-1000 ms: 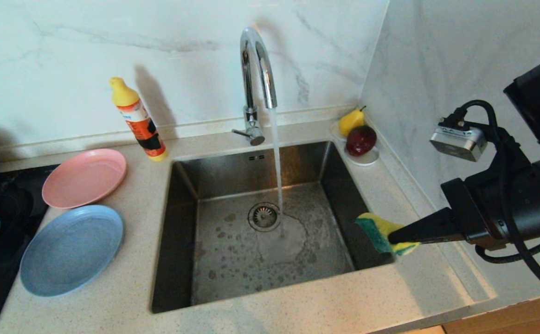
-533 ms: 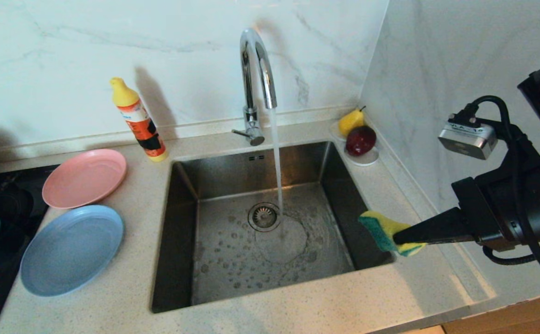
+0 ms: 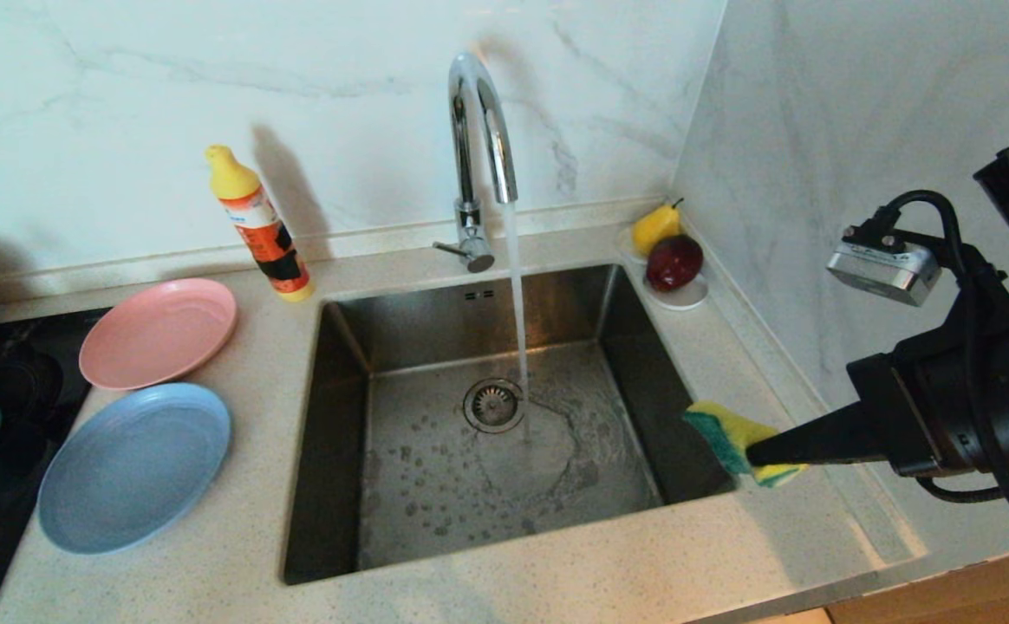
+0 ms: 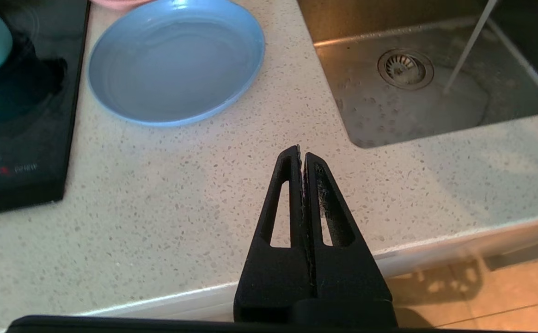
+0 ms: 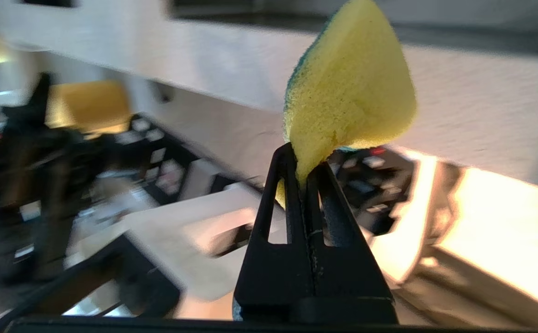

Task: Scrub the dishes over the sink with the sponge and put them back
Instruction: Put down the sponge

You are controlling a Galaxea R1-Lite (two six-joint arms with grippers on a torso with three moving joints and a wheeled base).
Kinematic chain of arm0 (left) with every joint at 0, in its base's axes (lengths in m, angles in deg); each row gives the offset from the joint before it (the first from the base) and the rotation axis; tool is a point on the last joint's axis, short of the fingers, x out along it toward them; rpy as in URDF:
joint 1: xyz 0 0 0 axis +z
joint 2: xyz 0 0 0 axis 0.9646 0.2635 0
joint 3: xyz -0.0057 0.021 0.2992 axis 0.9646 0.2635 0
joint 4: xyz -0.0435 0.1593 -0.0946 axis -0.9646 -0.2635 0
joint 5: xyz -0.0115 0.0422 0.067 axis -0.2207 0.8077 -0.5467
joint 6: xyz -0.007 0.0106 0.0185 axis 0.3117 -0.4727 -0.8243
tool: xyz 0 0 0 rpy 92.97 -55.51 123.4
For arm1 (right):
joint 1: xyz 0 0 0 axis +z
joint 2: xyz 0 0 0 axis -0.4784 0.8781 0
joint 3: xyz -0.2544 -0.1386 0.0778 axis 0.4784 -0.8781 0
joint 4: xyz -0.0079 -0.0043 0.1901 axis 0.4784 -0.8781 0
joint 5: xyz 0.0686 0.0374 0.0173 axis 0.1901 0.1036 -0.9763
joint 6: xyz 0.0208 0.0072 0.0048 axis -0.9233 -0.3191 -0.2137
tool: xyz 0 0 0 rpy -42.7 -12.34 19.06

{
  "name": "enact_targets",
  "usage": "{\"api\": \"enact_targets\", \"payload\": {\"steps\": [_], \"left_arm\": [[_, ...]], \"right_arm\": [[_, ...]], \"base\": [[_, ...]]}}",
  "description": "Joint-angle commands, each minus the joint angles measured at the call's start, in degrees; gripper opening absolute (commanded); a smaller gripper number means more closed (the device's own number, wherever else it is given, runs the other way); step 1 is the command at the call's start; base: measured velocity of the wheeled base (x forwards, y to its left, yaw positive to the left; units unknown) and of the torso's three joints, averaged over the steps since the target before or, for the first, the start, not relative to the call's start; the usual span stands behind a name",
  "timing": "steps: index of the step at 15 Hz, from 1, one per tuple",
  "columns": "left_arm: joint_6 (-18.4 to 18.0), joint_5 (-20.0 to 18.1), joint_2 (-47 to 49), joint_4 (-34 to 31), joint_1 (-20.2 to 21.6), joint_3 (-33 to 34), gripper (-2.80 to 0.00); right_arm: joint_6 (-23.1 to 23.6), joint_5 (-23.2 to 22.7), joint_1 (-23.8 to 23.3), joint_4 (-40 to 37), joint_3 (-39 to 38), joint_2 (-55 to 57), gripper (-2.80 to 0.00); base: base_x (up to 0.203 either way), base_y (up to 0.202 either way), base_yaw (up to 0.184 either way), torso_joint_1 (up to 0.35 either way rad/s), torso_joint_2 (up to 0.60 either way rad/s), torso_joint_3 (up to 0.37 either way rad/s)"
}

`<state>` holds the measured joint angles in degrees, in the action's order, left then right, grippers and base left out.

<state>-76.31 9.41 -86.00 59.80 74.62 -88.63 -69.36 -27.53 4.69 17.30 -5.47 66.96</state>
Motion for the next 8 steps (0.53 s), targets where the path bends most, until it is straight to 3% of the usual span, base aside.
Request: {"api": "enact_targets", "payload": {"steps": [1,5,8], "left_arm": [[1.1,0.1,0.1,0.0,0.0,0.0,-2.8],[1.3,0.2,0.1,0.0,0.0,0.0,-2.8],[1.3,0.1,0.1,0.0,0.0,0.0,-2.8]], "right_arm": [[0.9,4.5,1.9,-0.4,-0.1,-0.3,-2.8],[4.2,15.3,5.6,-0.8,-0.6,-1.9,-2.8],[9.3,25.6,8.4,-1.0,-4.6,-2.8,-2.8]], "base": [[0.0,0.0,0.0,0.0,0.0,0.0],[0.0,0.0,0.0,0.0,0.0,0.0],[0.0,0.0,0.0,0.0,0.0,0.0]]}}
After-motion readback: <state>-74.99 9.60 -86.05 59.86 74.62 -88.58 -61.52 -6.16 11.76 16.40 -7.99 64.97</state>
